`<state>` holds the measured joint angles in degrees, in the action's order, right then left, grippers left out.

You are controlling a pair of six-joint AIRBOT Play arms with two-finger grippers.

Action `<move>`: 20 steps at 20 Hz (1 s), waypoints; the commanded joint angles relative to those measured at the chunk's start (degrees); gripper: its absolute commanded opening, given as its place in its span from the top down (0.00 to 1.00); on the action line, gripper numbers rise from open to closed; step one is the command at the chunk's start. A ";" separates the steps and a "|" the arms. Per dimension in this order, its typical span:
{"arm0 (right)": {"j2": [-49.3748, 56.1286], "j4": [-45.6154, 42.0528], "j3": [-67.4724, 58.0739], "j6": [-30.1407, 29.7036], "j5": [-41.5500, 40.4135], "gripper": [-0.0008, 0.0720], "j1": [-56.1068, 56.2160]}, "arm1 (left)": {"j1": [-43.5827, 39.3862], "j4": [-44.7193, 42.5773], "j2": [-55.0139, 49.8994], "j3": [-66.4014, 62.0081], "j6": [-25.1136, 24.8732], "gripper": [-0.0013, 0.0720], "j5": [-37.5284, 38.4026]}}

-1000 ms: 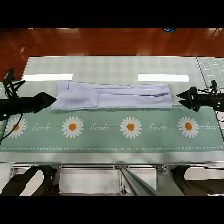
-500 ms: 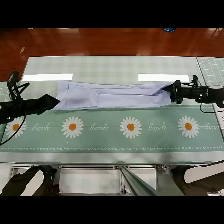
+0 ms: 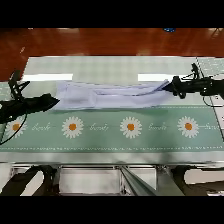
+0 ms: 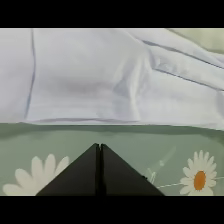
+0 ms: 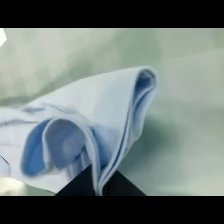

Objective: Fold the shirts.

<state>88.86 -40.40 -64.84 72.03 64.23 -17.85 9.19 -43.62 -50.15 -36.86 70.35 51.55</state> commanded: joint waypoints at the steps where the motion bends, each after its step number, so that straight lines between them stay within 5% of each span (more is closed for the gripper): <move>1: -13.94 -13.42 3.28 4.26 2.54 0.95 0.09 | -8.44 7.21 -4.98 -3.37 -4.31 0.96 -4.68; 8: -42.77 -14.19 14.36 8.35 5.92 0.95 0.11 | -37.33 7.15 -37.48 -30.56 -0.24 0.96 -7.50; 13: -52.24 -13.97 14.82 10.51 9.66 0.95 0.11 | -48.43 7.13 -59.78 -54.03 8.37 0.96 4.94; 20: -53.68 -13.33 14.82 10.73 10.36 0.95 0.33 | -58.27 7.23 -67.43 -62.95 13.33 0.96 10.01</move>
<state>35.99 -54.06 -50.06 82.50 74.32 -17.61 -45.50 -36.51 -115.15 -97.10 81.84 60.07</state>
